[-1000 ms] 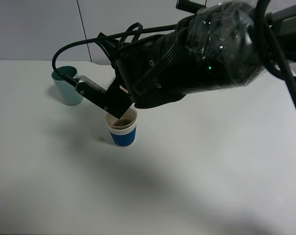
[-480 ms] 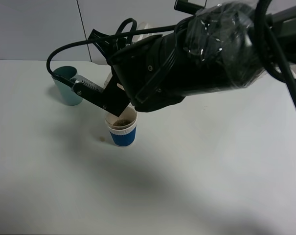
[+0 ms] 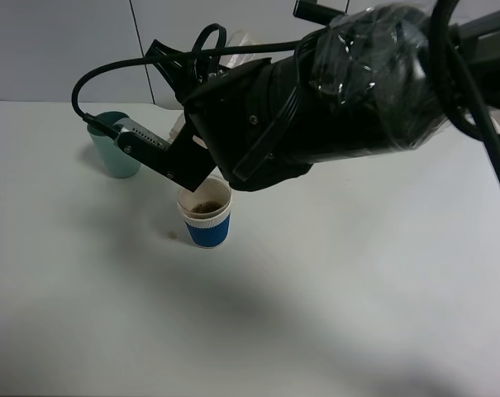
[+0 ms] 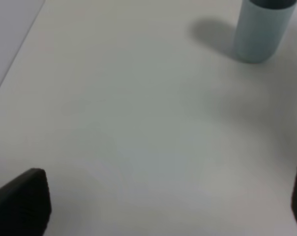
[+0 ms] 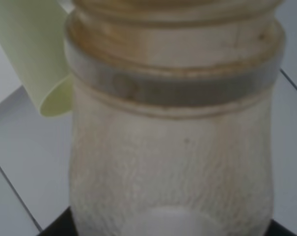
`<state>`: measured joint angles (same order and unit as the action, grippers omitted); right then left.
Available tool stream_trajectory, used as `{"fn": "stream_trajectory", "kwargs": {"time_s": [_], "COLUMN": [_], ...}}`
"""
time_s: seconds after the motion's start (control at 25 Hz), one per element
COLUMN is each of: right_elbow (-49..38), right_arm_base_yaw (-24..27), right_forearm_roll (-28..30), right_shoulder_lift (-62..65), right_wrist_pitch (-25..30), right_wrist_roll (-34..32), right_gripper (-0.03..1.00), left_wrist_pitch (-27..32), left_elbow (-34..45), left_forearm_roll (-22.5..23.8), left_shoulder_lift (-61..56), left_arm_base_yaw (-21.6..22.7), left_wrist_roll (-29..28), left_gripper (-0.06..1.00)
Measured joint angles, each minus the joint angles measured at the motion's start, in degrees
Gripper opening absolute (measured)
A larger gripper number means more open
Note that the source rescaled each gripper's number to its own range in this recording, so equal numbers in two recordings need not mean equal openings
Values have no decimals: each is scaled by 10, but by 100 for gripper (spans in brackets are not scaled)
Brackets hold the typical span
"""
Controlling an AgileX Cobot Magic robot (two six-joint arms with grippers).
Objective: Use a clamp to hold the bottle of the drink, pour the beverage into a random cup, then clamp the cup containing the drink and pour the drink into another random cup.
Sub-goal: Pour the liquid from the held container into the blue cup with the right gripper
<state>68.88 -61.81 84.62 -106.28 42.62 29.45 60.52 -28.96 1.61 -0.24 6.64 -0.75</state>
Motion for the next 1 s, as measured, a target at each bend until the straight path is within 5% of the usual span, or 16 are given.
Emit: {"fn": "stream_trajectory", "kwargs": {"time_s": [0.36,1.0], "right_elbow": [0,0], "right_arm_base_yaw": [0,24], "right_forearm_roll": [-119,-211], "right_shoulder_lift": [0,1], "right_wrist_pitch": [-1,18], "right_wrist_roll": [-91,-333], "right_gripper": [0,0], "left_wrist_pitch": [0,0], "left_elbow": [0,0], "left_forearm_roll": [0,0], "left_shoulder_lift": [0,0], "left_arm_base_yaw": [0,0], "left_wrist_roll": [0,0], "left_gripper": [100,100]}}
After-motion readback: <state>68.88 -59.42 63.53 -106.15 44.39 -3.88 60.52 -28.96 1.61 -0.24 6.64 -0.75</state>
